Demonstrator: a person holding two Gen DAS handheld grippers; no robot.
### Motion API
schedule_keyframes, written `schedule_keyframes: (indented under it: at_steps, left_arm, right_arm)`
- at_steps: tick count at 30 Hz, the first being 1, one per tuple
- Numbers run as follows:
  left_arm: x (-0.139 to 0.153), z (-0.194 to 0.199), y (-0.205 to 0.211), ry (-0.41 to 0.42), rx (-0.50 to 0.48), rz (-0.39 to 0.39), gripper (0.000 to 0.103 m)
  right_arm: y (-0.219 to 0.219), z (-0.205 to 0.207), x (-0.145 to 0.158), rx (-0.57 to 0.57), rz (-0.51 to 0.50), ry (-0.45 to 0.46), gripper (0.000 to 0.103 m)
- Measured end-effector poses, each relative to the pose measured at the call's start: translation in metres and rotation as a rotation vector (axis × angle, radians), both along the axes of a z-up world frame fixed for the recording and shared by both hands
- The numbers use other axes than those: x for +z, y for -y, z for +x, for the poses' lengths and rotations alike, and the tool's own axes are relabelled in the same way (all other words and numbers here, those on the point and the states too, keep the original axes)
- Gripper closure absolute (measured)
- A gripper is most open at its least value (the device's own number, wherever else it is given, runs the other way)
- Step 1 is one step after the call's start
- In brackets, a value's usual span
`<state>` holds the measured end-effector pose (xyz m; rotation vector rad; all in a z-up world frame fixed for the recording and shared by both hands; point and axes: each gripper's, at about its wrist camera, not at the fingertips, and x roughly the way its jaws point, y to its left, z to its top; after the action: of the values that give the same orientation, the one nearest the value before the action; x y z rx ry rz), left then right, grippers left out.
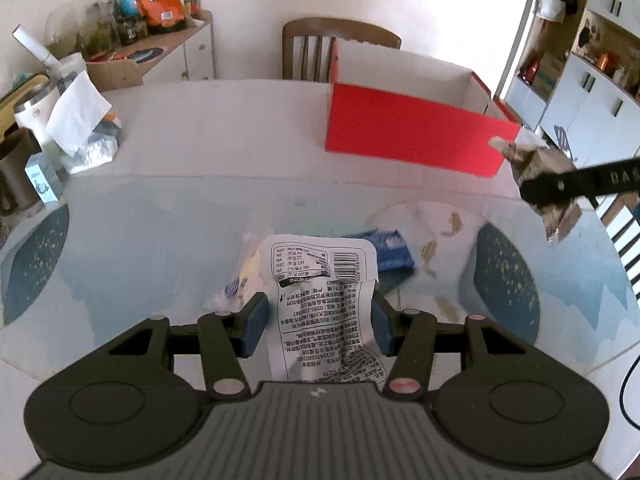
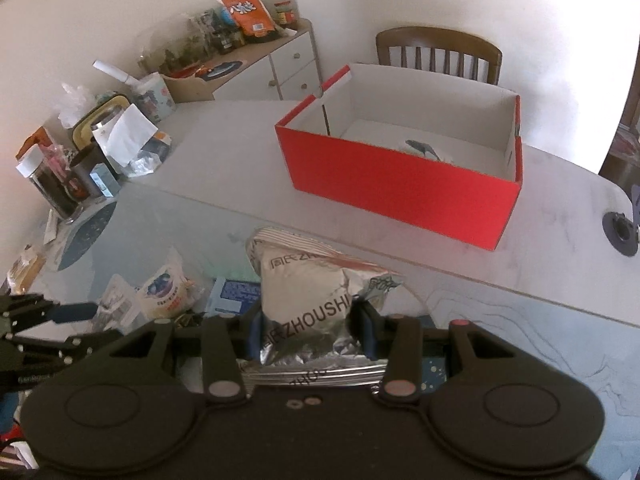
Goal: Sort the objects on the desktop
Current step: 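Lift and carry the white wrapper and silver pouch toward the red box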
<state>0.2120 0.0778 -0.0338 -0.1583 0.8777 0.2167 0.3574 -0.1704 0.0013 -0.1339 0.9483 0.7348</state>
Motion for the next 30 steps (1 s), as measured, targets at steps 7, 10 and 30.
schedule_keyframes:
  at_steps: [7,10,30]
  left_arm:
    - [0.016,0.021,0.008,0.026,-0.013,0.011,0.051]
    - [0.02,0.033,0.008,0.028,-0.02,0.006,0.051]
    - [0.046,0.135,0.002,0.105,-0.228,0.02,0.051]
  right_arm:
    - [0.01,0.008,0.012,0.019,0.02,0.006,0.059]
    - [0.012,0.011,0.018,0.02,0.03,0.015,0.058]
    - [0.011,0.05,0.042,-0.118,0.04,0.062,0.058]
